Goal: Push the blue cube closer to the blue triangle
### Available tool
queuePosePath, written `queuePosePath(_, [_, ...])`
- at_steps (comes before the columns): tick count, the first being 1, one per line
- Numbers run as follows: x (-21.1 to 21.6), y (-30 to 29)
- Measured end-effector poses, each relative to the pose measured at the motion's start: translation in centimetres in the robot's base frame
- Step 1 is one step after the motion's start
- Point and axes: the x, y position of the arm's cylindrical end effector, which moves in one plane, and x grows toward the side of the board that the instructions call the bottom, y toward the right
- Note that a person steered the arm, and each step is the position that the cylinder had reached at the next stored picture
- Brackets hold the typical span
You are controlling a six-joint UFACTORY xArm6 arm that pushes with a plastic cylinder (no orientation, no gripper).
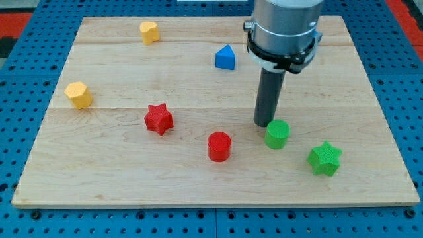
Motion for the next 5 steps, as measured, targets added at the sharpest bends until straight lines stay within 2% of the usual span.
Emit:
queuePosePath(2, [1.2,3.7])
queuePosePath(4, [-3.3,3.6])
queuePosePath(5, [-3.3,3.6])
